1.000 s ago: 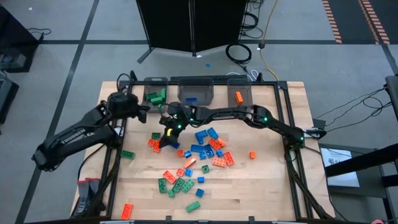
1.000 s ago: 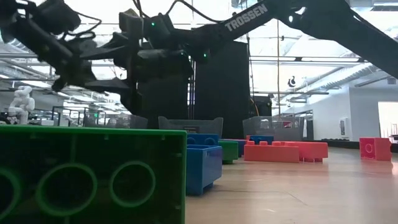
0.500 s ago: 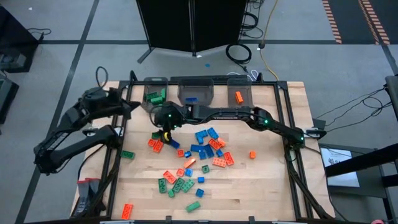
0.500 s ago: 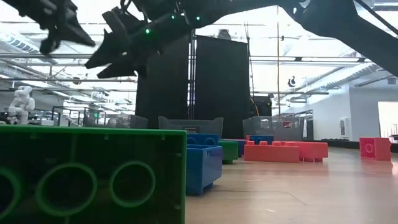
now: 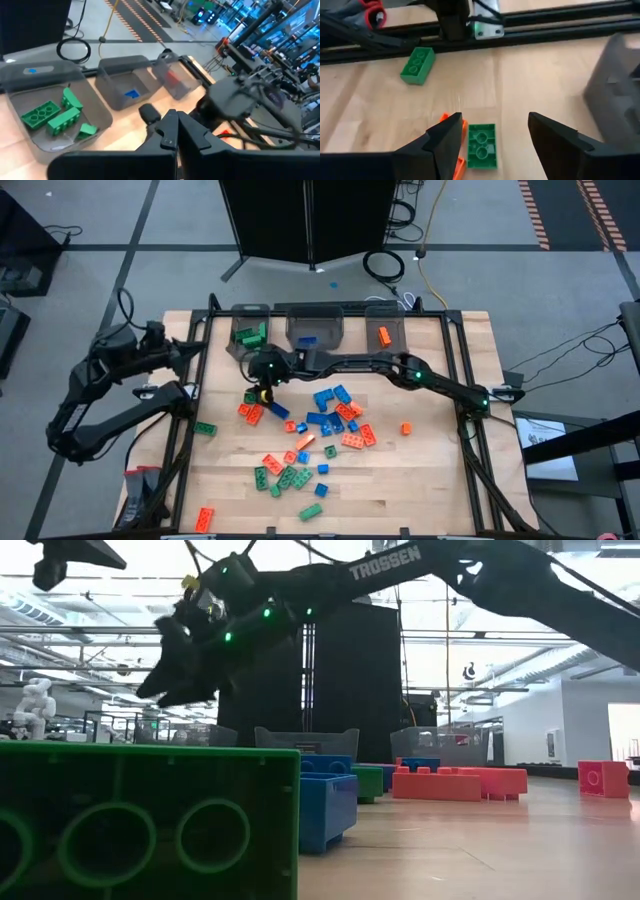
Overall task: Sort blocks
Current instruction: Put the green game piece into the left black bin
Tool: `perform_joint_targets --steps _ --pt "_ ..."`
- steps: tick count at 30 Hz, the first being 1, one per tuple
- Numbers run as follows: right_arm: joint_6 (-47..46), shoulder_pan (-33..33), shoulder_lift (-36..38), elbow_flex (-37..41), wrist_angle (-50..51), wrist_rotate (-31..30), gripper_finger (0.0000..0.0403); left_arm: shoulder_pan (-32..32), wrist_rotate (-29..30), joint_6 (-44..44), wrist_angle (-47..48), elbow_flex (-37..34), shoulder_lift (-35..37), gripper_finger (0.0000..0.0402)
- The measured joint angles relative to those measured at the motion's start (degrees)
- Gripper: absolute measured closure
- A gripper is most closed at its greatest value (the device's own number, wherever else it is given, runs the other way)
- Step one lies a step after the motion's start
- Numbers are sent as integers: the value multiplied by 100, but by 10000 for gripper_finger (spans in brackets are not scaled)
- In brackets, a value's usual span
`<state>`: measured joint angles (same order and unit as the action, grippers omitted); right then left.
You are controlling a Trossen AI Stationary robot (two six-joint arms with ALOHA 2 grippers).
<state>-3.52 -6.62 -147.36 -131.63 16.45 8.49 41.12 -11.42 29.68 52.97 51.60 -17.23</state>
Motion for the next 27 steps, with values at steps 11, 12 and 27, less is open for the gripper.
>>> perform_joint_targets --steps 11,12,27 --pt "-222 28 -259 0 -331 -267 179 0 -13 4 77 2 184 402" --pt "-254 27 -304 0 -350 -271 179 0 -13 4 77 2 184 402" --pt "-699 72 -749 4 -376 -213 179 0 -39 -3 337 -3 184 402"
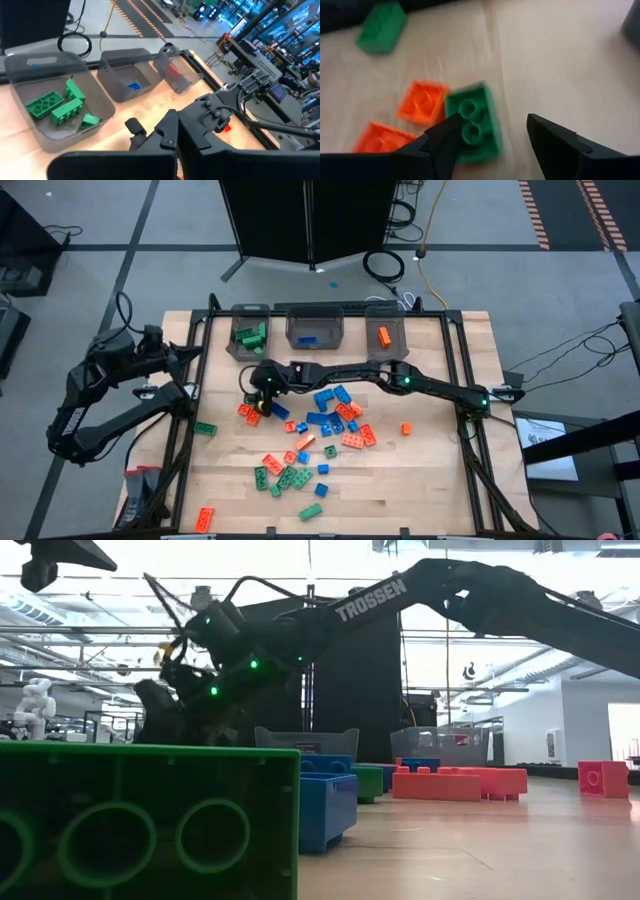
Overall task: Sort blocks
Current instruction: Put the green game piece into the left black bin
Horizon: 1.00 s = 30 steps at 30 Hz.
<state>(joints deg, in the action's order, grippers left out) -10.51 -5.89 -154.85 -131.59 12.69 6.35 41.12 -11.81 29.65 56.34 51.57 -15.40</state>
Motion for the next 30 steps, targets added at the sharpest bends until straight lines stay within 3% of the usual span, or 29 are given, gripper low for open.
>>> perform_joint_targets --steps 11,15,20,27,30 --pt "-61 77 -87 -12 164 147 187 -1 0 -10 42 -2 2 402" --pt "-232 87 -87 -79 244 152 239 0 0 -46 39 -2 4 402" --pt "-392 81 -86 -321 209 106 352 0 -4 -52 39 -2 4 402" --pt "-735 -103 492 -339 -238 55 355 0 0 -57 33 -2 4 402" --pt "-887 -273 737 -341 -586 -259 355 0 47 -25 -60 -15 5 402"
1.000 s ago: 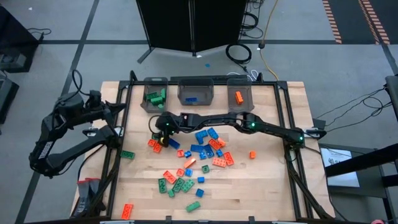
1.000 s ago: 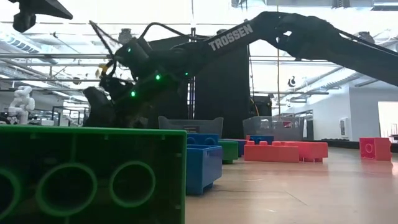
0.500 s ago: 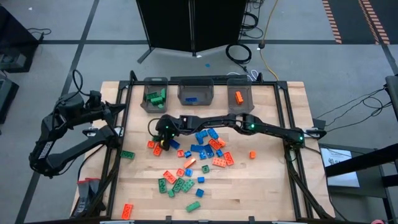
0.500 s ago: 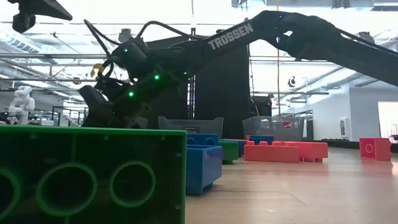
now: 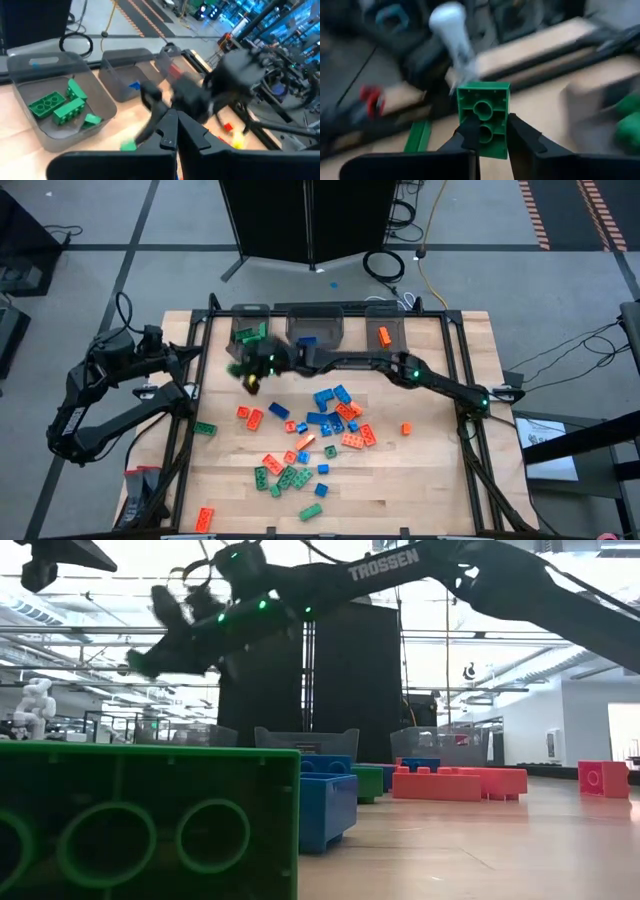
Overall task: Sort blocks
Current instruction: Put the green game piece into the left black bin
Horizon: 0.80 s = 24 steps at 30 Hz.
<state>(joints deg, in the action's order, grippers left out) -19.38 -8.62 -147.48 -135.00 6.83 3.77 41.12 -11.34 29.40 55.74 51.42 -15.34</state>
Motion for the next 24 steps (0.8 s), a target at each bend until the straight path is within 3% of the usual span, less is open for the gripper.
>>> perform_joint_targets --steps 7,16,24 --pt "-919 -590 291 -9 -1322 -711 355 0 215 205 -683 -239 -83 402" --pt "-1506 -940 273 7 -1093 -664 353 0 283 137 -2417 -964 -1065 402" --pt "-1561 -975 273 7 -1081 -690 303 -2 285 -101 -2933 -1126 -1679 402"
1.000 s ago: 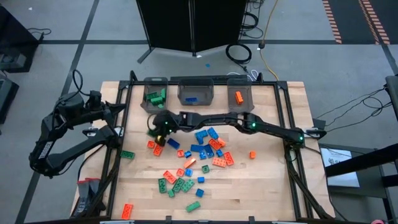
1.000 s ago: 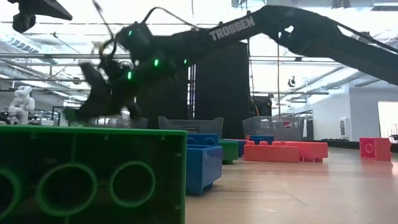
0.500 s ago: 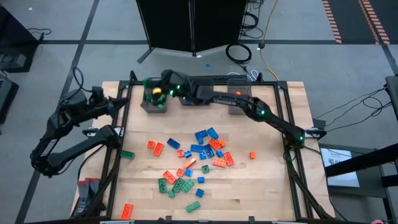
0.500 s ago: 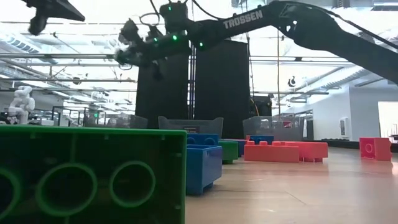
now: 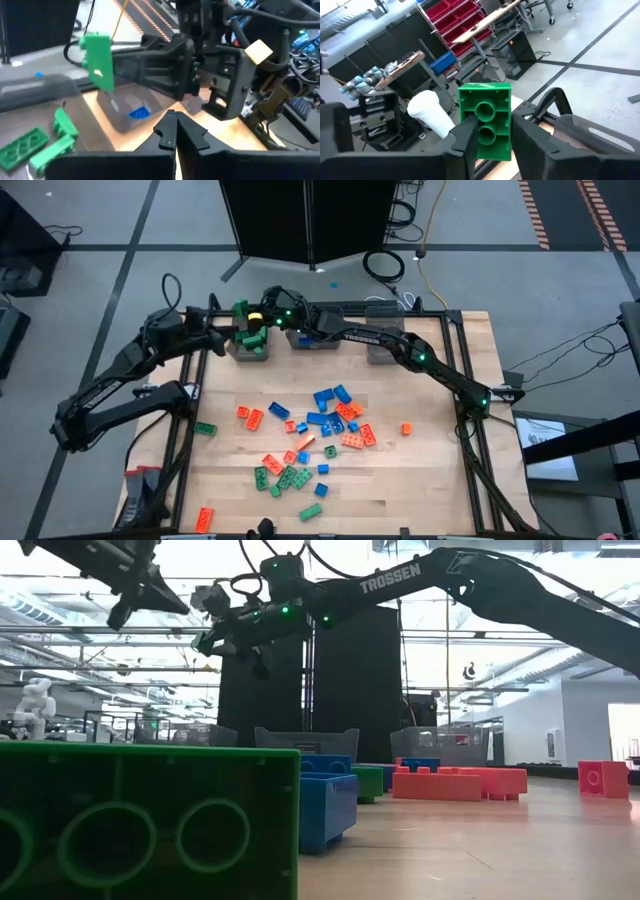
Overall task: Sort blocks
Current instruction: Put the green game piece into the left black bin
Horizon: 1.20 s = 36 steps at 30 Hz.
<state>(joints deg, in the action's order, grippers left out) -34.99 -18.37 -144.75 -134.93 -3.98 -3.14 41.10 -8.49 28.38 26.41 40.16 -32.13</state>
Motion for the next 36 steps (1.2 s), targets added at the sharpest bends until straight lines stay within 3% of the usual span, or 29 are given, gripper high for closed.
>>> perform_joint_targets --steps 11,28,36 --pt "80 42 0 -2 -143 13 310 0 518 -592 -324 0 -630 402" --pt "53 94 0 -2 -67 214 304 17 2084 -1135 -330 0 -936 402" --pt "-36 78 0 -9 263 190 303 15 2117 -1365 -294 0 -951 402"
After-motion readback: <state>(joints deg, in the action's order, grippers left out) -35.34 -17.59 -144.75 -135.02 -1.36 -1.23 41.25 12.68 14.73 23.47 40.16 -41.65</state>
